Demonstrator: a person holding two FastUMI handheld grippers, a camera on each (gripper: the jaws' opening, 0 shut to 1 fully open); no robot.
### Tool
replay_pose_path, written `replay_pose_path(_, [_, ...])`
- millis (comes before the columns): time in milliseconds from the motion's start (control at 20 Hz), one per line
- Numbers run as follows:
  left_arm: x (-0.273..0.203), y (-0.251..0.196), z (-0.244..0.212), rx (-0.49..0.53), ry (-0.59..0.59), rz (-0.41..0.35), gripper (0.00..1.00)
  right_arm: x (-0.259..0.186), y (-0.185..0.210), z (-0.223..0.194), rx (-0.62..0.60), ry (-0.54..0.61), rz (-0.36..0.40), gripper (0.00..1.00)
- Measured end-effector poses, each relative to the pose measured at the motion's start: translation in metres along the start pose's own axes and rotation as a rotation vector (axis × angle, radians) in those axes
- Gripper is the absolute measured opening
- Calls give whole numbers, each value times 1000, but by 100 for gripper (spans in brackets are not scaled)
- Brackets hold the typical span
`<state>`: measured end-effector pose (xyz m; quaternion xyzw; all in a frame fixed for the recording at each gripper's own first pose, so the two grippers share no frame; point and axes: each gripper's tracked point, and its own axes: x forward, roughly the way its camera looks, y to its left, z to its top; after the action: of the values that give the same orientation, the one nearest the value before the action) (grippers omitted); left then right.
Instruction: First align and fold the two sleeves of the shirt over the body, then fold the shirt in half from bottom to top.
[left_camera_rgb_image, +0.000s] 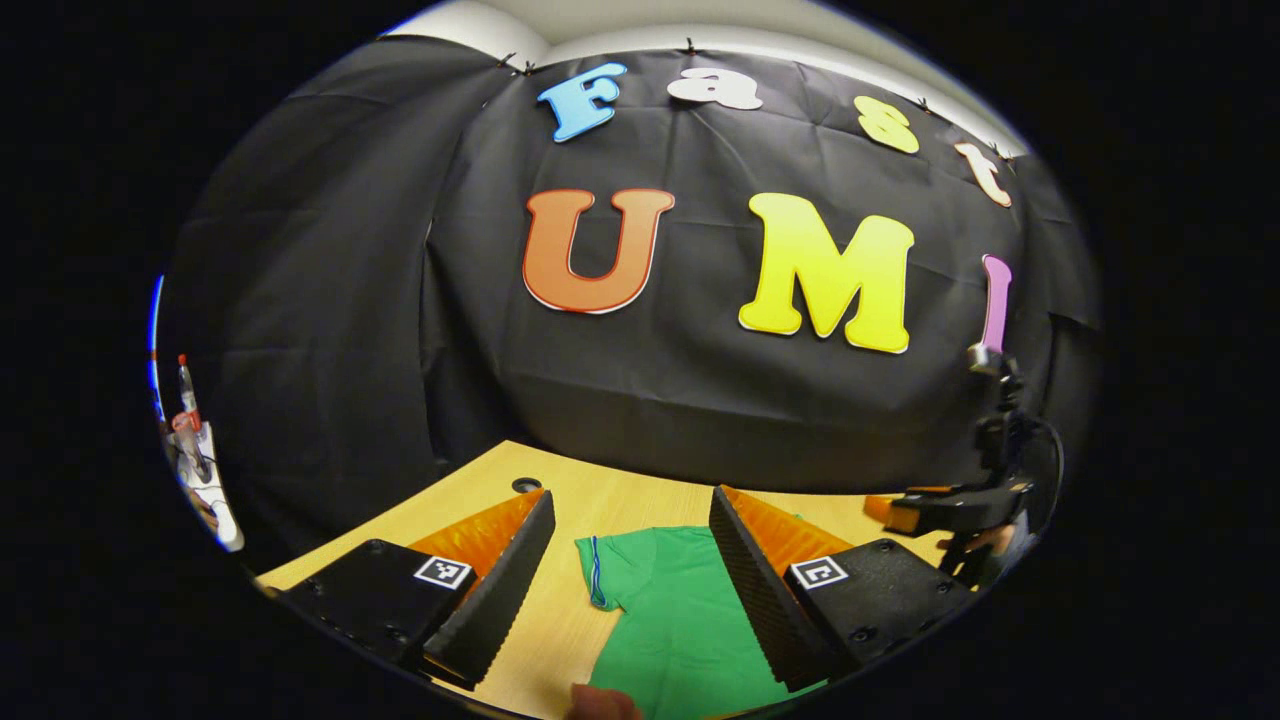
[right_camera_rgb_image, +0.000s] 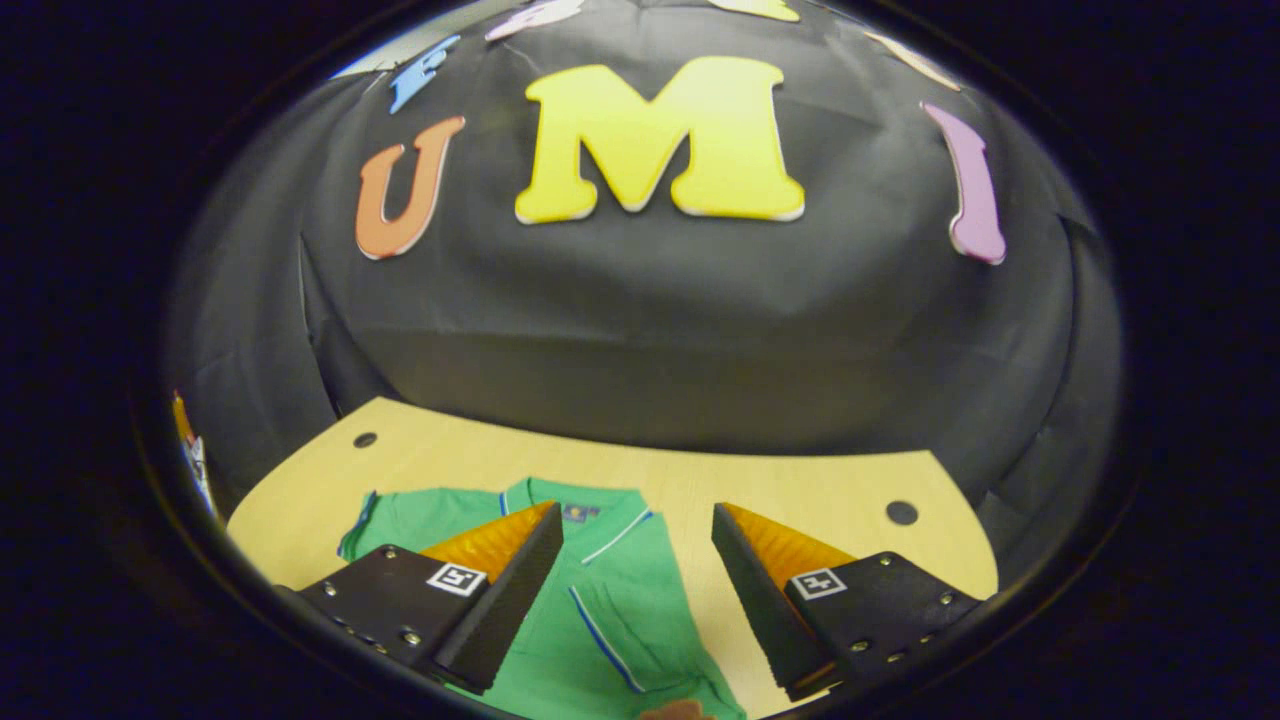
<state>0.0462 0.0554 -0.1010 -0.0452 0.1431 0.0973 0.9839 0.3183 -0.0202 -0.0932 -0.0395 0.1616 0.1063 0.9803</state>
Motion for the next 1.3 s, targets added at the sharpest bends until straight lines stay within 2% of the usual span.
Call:
replay_pose_path(300, [68,7,-37,64,52,-1,99,-108,-21,95,29,-265,-61,96])
replay_pose_path(500, [111,9,-82,99,149,-2,99,-168,-25,120,70,-336,-91,92])
replay_pose_path(750, [160,15,-128,166,242,10,99,-233,-28,132,130,-375,-98,94])
replay_pose_path(900, [179,23,-146,91,306,46,99,-257,-39,132,104,-380,-126,94])
replay_pose_path(1150, [205,50,-173,-40,409,155,100,-289,-59,146,111,-414,-166,94])
replay_pose_path(1300, [208,61,-193,-46,477,211,100,-295,-63,148,100,-417,-172,94])
